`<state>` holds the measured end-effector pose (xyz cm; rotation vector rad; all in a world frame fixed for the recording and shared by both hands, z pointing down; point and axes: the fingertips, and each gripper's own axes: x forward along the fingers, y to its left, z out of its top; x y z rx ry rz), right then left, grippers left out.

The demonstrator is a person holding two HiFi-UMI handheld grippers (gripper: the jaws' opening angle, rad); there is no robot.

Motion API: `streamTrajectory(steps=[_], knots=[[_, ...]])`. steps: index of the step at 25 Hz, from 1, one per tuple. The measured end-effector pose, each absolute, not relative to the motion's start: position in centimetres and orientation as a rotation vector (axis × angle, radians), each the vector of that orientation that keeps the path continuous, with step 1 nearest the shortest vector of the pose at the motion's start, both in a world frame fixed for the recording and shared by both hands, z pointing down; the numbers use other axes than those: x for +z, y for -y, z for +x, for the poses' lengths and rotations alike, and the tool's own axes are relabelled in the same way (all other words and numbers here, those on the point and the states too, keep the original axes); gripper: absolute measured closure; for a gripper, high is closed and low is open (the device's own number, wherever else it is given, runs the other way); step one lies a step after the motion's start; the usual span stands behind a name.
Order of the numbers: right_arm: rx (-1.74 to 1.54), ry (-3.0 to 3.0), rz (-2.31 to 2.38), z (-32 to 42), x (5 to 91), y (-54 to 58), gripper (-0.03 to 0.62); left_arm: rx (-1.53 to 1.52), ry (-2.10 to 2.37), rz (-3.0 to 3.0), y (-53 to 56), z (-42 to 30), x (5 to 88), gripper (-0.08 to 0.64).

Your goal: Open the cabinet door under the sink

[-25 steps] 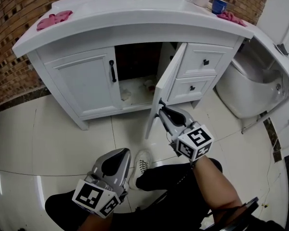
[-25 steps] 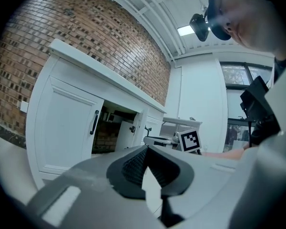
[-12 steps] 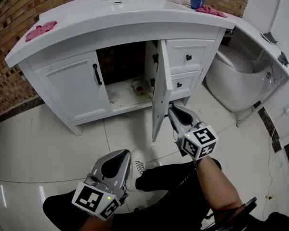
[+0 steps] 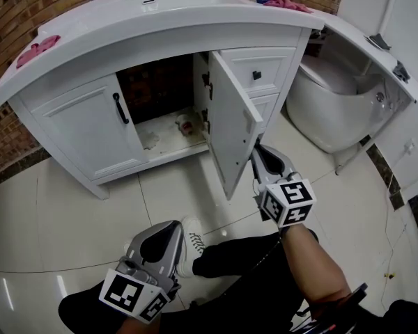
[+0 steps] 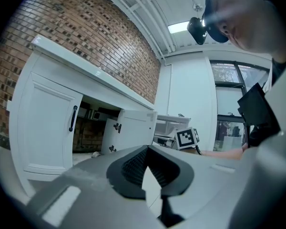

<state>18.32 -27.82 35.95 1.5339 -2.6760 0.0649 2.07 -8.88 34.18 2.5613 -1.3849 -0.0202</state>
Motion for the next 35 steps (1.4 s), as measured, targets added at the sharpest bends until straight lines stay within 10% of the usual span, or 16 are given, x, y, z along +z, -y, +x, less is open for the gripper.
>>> streamTrajectory(steps=[35], knots=[[0.193,2.823,1.17,14.6,30.4,6.1,0.584,-0.069,1.64,2.506,-1.3,-5.3,30.2,0.555]])
